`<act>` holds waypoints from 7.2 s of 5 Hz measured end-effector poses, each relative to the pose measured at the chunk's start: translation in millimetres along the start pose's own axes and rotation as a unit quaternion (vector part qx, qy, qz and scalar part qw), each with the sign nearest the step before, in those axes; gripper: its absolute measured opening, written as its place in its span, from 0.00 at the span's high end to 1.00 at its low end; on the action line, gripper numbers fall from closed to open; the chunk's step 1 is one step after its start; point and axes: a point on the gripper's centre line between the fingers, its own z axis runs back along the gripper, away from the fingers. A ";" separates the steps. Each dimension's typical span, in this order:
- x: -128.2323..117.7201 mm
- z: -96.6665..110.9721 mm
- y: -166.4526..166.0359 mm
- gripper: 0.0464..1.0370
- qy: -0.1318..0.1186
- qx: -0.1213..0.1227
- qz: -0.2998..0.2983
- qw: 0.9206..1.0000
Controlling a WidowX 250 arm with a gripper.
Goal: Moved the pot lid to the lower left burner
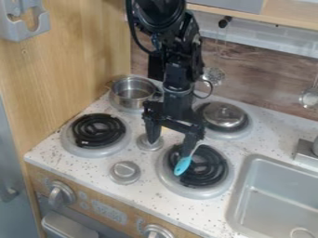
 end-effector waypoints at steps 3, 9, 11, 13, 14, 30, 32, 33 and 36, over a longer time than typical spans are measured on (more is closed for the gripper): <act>29.4 -18.5 5.1 0.04 0.003 0.022 -0.082 0.996; 169.2 -16.0 -20.6 0.04 -0.311 -0.027 -0.109 0.944; 195.0 -24.7 -20.7 0.04 -0.321 -0.021 -0.089 0.942; 208.4 -40.9 -22.7 0.04 -0.310 -0.031 -0.074 0.947; 208.9 -48.2 -24.7 0.06 -0.299 -0.038 -0.073 0.951; 32.7 -24.3 170.3 0.83 -0.140 0.079 0.108 0.981; 32.5 -36.4 179.2 0.83 -0.125 0.082 0.121 0.981; 32.4 -35.8 177.9 0.77 -0.119 0.077 0.118 0.983; 56.1 18.6 158.2 0.01 -0.063 0.028 0.000 0.998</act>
